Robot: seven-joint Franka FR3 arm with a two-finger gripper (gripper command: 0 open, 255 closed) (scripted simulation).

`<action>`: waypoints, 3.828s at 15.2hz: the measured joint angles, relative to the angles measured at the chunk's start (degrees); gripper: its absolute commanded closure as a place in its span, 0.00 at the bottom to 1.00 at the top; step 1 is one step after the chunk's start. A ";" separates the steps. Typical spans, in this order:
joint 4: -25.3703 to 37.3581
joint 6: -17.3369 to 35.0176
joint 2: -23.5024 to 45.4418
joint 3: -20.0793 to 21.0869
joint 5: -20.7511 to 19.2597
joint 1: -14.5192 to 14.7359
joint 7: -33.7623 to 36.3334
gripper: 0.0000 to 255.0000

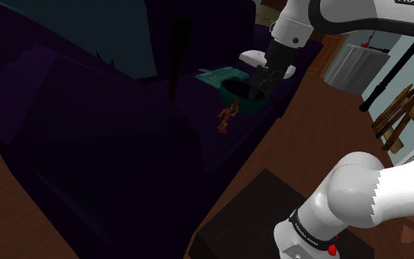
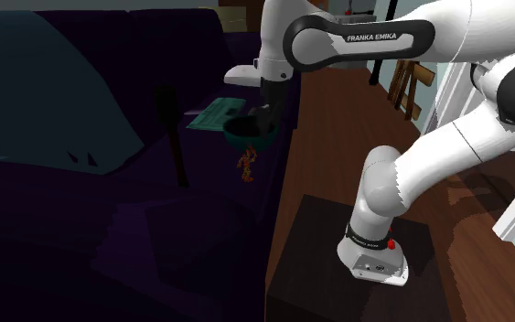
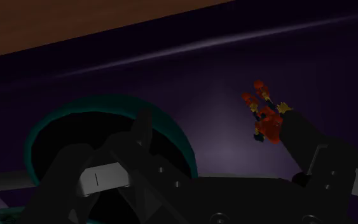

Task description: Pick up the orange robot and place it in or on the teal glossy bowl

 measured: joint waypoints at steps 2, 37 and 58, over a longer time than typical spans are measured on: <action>0.98 -0.23 1.59 0.40 0.22 0.22 0.21 0.00; 9.11 -1.28 20.17 6.83 7.82 0.99 1.75 1.00; 26.07 -17.36 21.87 7.01 2.87 -0.21 1.53 1.00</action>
